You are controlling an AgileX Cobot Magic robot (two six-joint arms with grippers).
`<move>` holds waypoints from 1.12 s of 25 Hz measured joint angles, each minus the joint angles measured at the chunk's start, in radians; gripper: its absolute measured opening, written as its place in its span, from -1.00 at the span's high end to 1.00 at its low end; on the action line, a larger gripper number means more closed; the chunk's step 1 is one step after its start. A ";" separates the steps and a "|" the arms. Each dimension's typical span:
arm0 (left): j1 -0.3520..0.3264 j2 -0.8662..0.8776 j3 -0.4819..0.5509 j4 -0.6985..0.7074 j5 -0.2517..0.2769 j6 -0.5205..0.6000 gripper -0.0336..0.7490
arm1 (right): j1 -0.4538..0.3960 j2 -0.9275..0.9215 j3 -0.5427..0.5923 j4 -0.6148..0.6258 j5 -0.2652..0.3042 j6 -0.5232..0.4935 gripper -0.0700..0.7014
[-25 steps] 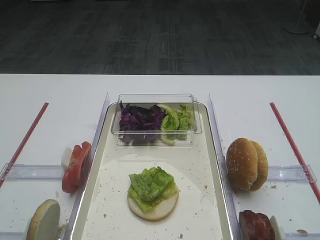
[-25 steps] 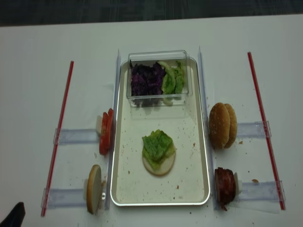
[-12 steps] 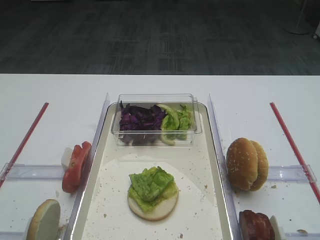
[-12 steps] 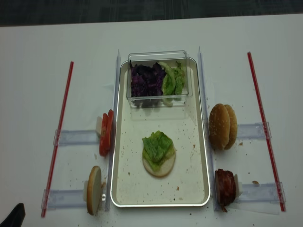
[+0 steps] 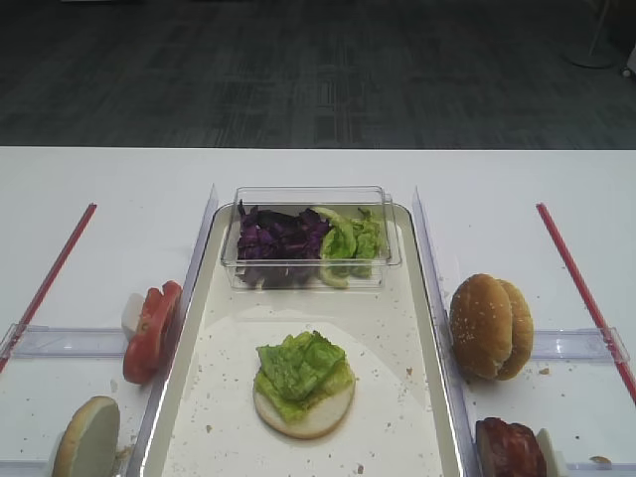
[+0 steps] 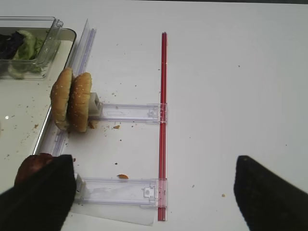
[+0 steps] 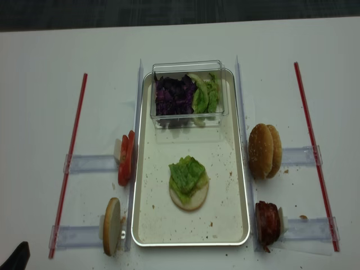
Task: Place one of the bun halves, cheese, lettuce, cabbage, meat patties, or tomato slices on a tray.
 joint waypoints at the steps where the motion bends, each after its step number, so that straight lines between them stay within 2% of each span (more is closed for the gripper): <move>1: 0.000 0.000 0.000 0.000 0.000 0.000 -0.21 | 0.000 0.000 0.000 0.000 0.000 0.000 -0.94; 28: 0.000 0.000 0.000 0.000 0.000 0.000 -0.21 | 0.000 0.000 0.000 -0.001 0.000 0.002 -0.94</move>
